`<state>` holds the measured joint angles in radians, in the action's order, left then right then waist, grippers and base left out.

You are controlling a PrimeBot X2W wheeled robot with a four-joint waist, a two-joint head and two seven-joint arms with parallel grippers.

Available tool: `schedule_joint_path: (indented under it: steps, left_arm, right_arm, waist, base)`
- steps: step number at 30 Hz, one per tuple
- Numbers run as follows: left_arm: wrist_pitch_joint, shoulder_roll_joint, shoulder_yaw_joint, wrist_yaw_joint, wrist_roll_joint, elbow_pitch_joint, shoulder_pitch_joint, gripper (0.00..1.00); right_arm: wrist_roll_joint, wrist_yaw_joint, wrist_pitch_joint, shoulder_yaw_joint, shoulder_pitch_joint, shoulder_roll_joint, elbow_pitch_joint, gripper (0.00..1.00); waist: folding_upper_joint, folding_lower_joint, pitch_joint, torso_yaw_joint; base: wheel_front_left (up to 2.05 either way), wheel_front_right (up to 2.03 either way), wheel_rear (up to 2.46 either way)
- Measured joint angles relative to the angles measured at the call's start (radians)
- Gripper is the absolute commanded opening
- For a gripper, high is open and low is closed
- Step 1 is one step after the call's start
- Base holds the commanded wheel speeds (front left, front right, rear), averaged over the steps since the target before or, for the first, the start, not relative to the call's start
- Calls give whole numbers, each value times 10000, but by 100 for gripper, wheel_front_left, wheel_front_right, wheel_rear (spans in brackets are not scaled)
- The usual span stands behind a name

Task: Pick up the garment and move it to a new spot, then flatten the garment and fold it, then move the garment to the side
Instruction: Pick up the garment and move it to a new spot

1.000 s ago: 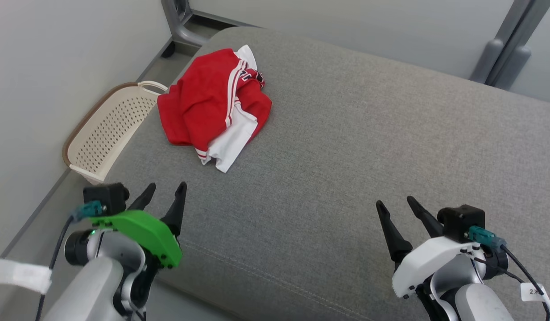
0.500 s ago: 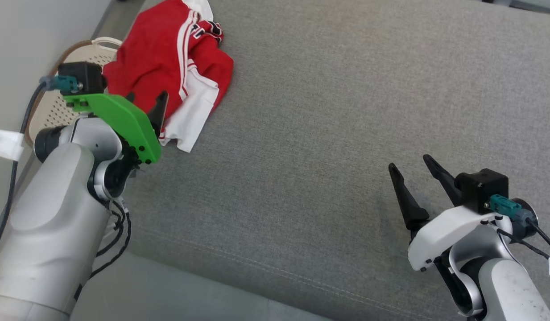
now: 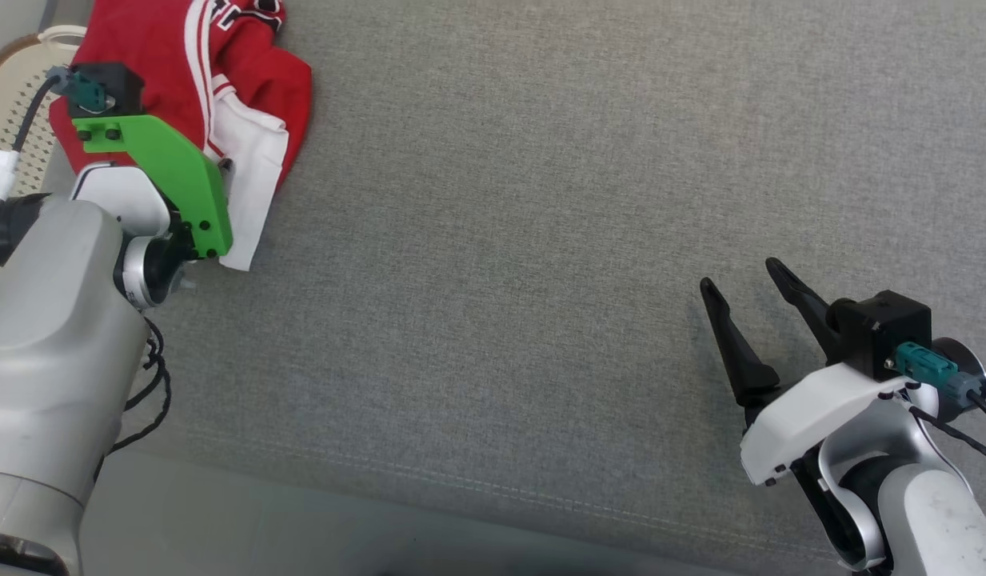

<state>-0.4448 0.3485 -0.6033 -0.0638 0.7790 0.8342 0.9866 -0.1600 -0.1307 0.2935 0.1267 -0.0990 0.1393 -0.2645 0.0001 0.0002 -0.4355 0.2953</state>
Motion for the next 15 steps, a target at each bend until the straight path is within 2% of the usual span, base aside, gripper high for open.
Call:
schedule_joint_path:
  steps: [4,10,14,15]
  left_arm:
    - [-79,167,-117,-257,-249,464,189,100]
    - [-86,123,-138,-153,-209,882,300,100]
    - [-33,65,-146,-238,-186,1162,366,100]
    - [59,52,-151,-286,-199,1206,391,75]
  right_arm:
    - [13,0,46,10,119,19,-146,100]
    - [31,0,56,92,121,21,-240,100]
    - [29,0,44,128,111,27,-228,100]
    - [27,0,38,127,111,27,-211,100]
  waist:
    - [0,0,-225,-222]
    - [0,0,-470,-438]
    - [0,-1,-531,-566]
    - [0,-1,-529,-589]
  base:
    - [0,0,0]
    - [0,0,0]
    - [0,0,0]
    - [0,0,0]
